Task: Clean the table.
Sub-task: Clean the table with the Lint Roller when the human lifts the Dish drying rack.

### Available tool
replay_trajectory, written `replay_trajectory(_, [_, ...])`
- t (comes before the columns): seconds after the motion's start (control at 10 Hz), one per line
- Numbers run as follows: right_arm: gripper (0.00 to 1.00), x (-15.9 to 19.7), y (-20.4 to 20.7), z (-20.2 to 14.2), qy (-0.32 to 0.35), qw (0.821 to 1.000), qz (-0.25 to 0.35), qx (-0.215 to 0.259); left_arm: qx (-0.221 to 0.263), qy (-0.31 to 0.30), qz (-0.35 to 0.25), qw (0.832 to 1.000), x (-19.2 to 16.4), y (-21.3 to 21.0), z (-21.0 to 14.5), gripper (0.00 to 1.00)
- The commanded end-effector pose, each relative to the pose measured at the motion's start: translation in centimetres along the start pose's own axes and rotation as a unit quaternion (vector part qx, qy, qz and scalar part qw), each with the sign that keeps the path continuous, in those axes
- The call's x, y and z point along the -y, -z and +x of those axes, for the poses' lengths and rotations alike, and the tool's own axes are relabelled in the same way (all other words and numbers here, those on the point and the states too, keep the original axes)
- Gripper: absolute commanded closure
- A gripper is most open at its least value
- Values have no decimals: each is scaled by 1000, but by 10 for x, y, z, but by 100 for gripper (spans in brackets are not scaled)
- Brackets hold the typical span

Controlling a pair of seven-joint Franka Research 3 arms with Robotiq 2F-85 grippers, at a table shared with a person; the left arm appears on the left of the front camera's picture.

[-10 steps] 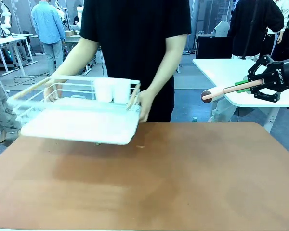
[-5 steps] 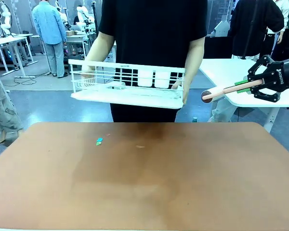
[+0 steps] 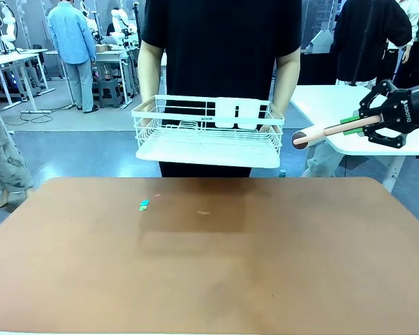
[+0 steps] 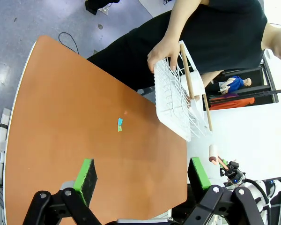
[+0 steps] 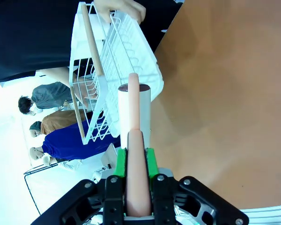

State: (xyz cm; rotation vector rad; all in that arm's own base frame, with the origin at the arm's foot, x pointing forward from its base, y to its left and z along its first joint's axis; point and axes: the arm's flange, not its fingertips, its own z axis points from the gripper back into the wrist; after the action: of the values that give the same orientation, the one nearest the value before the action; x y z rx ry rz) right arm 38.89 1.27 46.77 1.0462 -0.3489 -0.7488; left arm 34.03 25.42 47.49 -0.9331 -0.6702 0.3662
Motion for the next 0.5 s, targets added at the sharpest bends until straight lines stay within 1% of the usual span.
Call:
replay_trajectory(0.0, [99, 0, 0, 0, 0, 1000, 0, 0, 5, 0, -15, 1000, 1, -2, 1, 0])
replay_trajectory(0.4, [99, 0, 0, 0, 0, 1000, 0, 0, 5, 0, -15, 1000, 1, -2, 1, 0])
